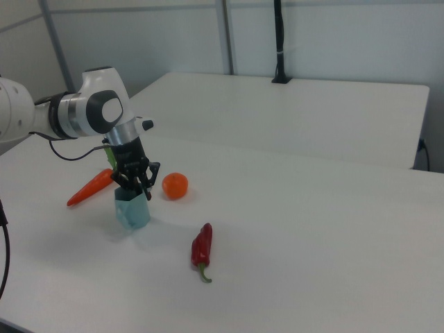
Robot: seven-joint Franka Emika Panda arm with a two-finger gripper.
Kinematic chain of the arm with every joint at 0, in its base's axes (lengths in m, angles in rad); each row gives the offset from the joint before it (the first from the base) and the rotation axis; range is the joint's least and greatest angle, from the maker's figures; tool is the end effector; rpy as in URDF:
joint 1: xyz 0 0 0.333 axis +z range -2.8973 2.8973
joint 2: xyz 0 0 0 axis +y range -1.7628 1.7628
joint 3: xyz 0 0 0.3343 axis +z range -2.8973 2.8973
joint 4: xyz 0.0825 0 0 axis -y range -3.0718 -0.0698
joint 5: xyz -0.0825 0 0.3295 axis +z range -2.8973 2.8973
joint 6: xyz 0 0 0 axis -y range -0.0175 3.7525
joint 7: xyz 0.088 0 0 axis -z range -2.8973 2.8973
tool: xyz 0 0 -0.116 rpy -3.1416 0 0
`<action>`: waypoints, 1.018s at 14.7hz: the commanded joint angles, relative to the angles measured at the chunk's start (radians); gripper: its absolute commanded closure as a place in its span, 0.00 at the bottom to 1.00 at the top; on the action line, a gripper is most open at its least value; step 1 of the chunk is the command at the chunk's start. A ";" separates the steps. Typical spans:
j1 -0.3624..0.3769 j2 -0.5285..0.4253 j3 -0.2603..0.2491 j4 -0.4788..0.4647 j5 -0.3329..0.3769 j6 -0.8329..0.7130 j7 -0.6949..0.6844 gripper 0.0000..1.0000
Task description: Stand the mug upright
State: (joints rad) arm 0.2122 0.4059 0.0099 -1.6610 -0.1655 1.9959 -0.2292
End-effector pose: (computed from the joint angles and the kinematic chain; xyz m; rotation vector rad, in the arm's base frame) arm 0.6044 0.1240 0.4021 2.8933 0.7764 -0.1069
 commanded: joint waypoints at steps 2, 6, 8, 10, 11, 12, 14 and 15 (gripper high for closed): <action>-0.027 -0.073 -0.001 -0.036 0.073 0.015 -0.024 0.00; -0.031 -0.154 -0.013 -0.022 0.072 -0.060 0.129 0.00; -0.056 -0.205 -0.013 -0.022 0.066 -0.092 0.221 0.00; -0.091 -0.269 -0.013 -0.022 0.072 -0.164 0.252 0.00; -0.105 -0.292 -0.013 -0.022 0.075 -0.184 0.254 0.00; -0.119 -0.317 -0.014 -0.022 0.075 -0.203 0.254 0.00; -0.145 -0.355 -0.015 -0.020 0.081 -0.245 0.254 0.00; -0.155 -0.370 -0.016 -0.017 0.098 -0.264 0.254 0.00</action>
State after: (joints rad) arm 0.0835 0.1073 -0.0032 -1.6524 -0.1092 1.7857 0.0031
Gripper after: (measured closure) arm 0.000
